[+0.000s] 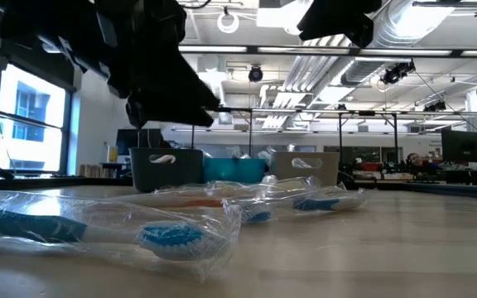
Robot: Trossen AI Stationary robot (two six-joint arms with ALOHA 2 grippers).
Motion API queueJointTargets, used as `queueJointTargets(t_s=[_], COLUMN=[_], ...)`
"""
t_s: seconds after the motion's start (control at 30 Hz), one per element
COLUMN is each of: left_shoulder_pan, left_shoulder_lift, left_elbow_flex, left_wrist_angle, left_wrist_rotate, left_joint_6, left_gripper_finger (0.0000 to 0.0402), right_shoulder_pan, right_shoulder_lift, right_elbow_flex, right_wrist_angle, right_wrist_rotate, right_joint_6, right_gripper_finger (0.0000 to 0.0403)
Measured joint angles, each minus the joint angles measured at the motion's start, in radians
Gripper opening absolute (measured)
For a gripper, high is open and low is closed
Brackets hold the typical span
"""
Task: Pick & Place Toothbrushes
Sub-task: Put the orange toothbrush into the dark blue bin
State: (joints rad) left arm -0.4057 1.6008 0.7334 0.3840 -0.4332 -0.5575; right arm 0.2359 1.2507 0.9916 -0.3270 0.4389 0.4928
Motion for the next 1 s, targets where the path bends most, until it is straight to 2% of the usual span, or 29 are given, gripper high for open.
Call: queueJointTargets(t_s=[0.5,0.8,1.0], left_shoulder_pan=[0.000,0.000,0.000], left_shoulder_lift=[0.121,0.152,0.152], left_elbow_flex=[0.000,0.000,0.000], left_wrist_angle=[-0.010,-0.020,-0.027], left_wrist_rotate=[0.002,0.140,0.156], left_joint_6=[-0.024,-0.079,-0.077], left_gripper_finger=[0.0186,0.0186,0.0186], right_shoulder_pan=[0.000,0.000,0.000], right_shoulder_lift=[0.000,0.000,0.000], right_elbow_flex=[0.000,0.000,0.000], right_wrist_angle=[-0.015,-0.016,-0.021], right_wrist_rotate=[0.000,0.000,0.000], right_joint_6=[0.000,0.000,0.000], right_gripper_finger=[0.0093,0.0093,0.0093])
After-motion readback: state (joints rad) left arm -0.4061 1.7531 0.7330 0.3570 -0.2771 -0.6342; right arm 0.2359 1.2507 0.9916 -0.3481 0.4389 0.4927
